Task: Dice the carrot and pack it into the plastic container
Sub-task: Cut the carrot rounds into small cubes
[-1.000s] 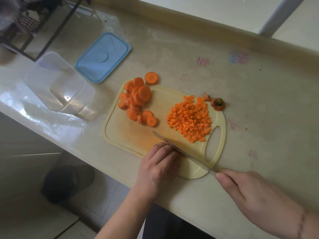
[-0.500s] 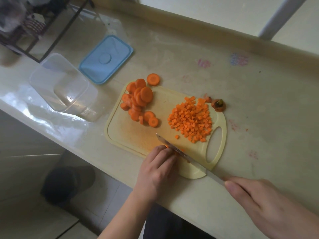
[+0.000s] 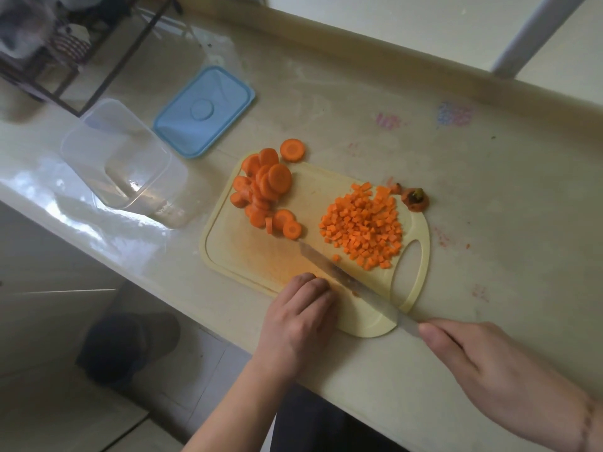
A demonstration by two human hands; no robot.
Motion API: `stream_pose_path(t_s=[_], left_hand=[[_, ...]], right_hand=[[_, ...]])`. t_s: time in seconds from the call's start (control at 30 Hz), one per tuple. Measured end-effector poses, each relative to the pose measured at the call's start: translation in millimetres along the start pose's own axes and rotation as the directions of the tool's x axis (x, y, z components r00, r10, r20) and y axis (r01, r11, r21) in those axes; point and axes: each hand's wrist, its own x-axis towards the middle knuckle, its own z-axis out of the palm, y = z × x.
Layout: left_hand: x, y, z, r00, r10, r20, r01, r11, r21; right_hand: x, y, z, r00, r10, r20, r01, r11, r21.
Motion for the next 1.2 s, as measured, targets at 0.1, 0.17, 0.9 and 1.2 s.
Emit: stream_pose_path(t_s=[0.1, 0.17, 0.9, 1.2], left_hand=[[-5.4, -0.7, -0.9, 1.000, 0.010, 0.002, -0.010, 1.000, 0.009], [-9.5, -1.6, -1.4, 1.000, 0.016, -0.009, -0.016, 1.000, -0.004], [-9.7, -0.6, -4.2, 1.000, -0.003, -0.023, 0.002, 1.000, -0.006], [-17.9, 2.5, -15.7, 0.977, -0.168, -0.133, 0.152, 0.981, -0.120]], right_hand=[[-3.1, -0.4, -3.1, 1.000, 0.011, 0.001, -0.011, 1.000, 0.019], [-6.5, -2.8, -1.0, 1.000, 0.011, 0.021, -0.011, 1.000, 0.022], [-0.8, -3.1, -0.2, 1.000, 0.003, -0.023, -0.003, 1.000, 0.007], [-17.0, -14.5, 11.9, 0.997, -0.004, 0.073, 0.000, 0.999, 0.053]])
